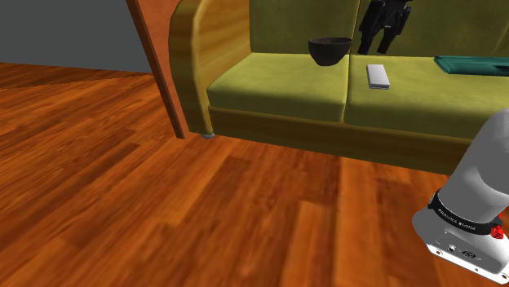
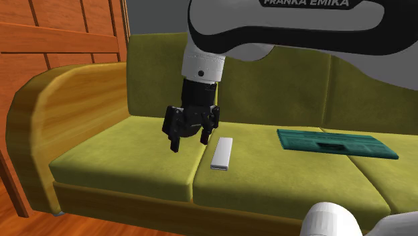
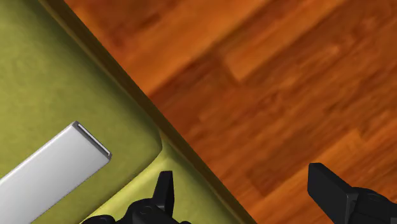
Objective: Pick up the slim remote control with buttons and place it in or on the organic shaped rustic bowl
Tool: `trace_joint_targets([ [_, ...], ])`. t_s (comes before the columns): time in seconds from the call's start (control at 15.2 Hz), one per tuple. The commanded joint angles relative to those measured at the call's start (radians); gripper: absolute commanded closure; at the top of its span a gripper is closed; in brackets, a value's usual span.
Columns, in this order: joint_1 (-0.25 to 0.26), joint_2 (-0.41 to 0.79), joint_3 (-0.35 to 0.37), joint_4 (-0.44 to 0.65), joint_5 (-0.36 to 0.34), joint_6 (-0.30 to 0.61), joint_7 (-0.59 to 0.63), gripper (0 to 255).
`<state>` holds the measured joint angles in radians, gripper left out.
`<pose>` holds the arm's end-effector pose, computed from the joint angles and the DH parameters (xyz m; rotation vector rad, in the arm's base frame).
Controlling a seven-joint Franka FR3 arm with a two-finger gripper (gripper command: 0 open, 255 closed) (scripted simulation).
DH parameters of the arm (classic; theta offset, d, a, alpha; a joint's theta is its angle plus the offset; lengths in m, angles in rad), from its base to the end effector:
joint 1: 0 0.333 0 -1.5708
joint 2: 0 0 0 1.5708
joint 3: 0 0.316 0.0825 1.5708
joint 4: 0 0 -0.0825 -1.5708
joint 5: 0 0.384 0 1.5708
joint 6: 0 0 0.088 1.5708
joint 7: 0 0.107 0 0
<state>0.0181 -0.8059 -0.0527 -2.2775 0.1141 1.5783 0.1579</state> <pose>0.3021 -0.0049 0.6352 -2.9681 0.2576 -0.1422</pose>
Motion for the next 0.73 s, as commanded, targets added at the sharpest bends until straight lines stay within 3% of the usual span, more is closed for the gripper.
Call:
trace_joint_targets([
  [0.0, 0.0, 0.0, 0.0, 0.0, 0.0, 0.0, 0.0, 0],
  [0.66, -0.182, 0.193, -0.046, 0.025, -0.115, 0.105, 0.201, 0],
])
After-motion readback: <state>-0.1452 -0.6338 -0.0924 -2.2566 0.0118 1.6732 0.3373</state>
